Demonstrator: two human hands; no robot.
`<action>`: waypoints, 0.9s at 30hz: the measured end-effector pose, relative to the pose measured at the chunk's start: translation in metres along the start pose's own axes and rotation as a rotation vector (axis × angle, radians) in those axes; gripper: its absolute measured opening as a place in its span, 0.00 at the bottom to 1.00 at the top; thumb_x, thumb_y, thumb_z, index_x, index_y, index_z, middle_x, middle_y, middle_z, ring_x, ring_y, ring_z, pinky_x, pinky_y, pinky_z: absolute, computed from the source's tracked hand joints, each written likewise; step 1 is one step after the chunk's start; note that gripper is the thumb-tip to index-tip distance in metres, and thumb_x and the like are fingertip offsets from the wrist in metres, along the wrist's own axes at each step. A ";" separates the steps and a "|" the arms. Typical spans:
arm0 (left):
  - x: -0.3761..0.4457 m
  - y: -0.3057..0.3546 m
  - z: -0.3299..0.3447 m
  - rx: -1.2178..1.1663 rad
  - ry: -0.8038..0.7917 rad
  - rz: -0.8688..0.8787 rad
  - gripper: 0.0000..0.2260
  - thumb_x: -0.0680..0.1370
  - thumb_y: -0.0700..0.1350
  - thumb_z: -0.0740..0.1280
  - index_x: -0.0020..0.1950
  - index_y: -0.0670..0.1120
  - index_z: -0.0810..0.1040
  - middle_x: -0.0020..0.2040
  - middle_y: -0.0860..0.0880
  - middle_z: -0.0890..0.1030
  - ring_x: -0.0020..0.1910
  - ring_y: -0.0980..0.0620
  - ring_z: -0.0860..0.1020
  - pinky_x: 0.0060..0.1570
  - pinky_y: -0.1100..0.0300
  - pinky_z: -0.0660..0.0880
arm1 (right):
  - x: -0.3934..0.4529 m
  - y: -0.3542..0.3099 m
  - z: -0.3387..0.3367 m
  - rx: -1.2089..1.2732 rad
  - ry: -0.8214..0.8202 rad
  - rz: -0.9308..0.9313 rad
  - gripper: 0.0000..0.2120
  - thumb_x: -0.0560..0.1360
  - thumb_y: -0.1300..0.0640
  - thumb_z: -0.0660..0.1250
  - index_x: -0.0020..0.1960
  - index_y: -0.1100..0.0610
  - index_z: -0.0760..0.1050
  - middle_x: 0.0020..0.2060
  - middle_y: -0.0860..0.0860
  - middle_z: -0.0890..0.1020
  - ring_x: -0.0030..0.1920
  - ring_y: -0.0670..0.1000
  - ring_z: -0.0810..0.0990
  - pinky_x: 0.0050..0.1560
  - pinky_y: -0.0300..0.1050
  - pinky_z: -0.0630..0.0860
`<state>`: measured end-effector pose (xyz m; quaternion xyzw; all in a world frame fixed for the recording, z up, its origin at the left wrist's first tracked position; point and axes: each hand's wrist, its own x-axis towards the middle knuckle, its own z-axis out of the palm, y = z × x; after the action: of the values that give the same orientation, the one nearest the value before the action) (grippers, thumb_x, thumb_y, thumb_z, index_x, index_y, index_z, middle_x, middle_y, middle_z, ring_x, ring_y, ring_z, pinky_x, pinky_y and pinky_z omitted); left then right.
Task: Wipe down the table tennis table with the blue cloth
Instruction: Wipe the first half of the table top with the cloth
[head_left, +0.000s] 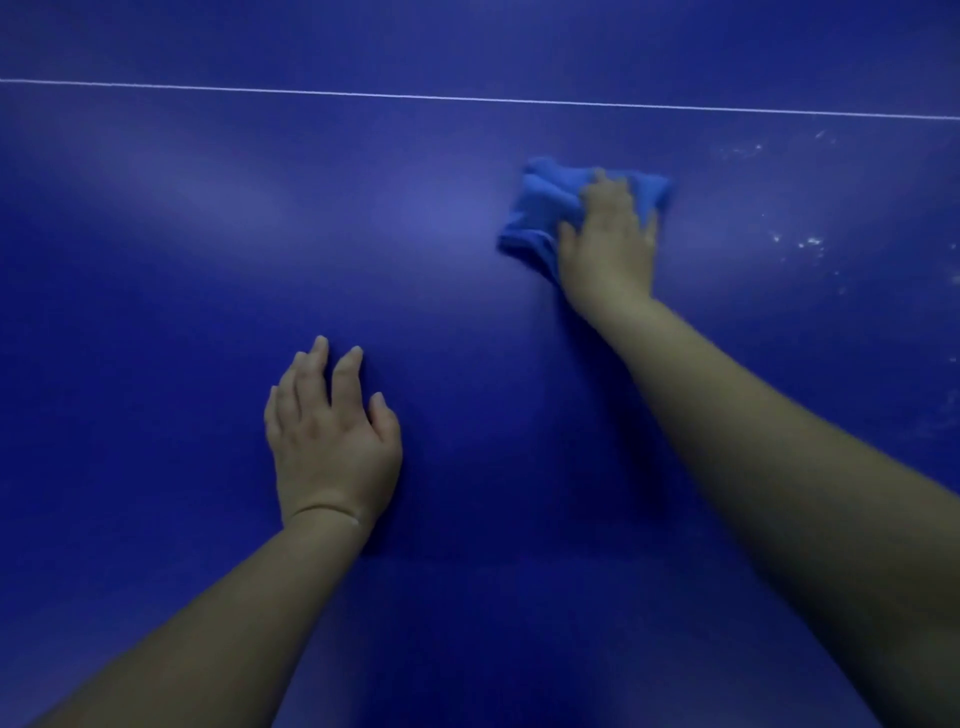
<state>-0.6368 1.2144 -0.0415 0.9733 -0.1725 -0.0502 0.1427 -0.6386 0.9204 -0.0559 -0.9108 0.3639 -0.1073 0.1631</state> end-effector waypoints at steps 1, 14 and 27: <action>0.000 0.000 0.000 -0.003 0.003 -0.003 0.21 0.79 0.49 0.59 0.73 0.48 0.66 0.77 0.46 0.60 0.77 0.45 0.55 0.76 0.44 0.50 | 0.016 -0.002 -0.003 0.010 -0.066 -0.125 0.20 0.80 0.52 0.57 0.69 0.57 0.65 0.76 0.50 0.61 0.76 0.52 0.55 0.74 0.56 0.48; -0.002 0.002 -0.001 -0.012 0.008 -0.002 0.21 0.79 0.47 0.60 0.72 0.47 0.67 0.77 0.45 0.61 0.77 0.44 0.56 0.75 0.42 0.52 | -0.014 0.053 -0.028 0.044 0.044 0.082 0.17 0.80 0.53 0.60 0.66 0.57 0.68 0.75 0.52 0.63 0.76 0.52 0.56 0.74 0.58 0.48; -0.003 0.001 -0.001 -0.001 0.013 0.011 0.20 0.80 0.47 0.59 0.72 0.46 0.66 0.77 0.44 0.61 0.76 0.43 0.57 0.75 0.41 0.53 | -0.079 0.076 -0.038 0.041 0.067 0.129 0.16 0.79 0.52 0.60 0.65 0.56 0.69 0.75 0.51 0.62 0.77 0.53 0.55 0.74 0.58 0.47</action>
<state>-0.6400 1.2146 -0.0399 0.9726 -0.1768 -0.0434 0.1444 -0.7547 0.9154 -0.0551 -0.8779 0.4246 -0.1344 0.1760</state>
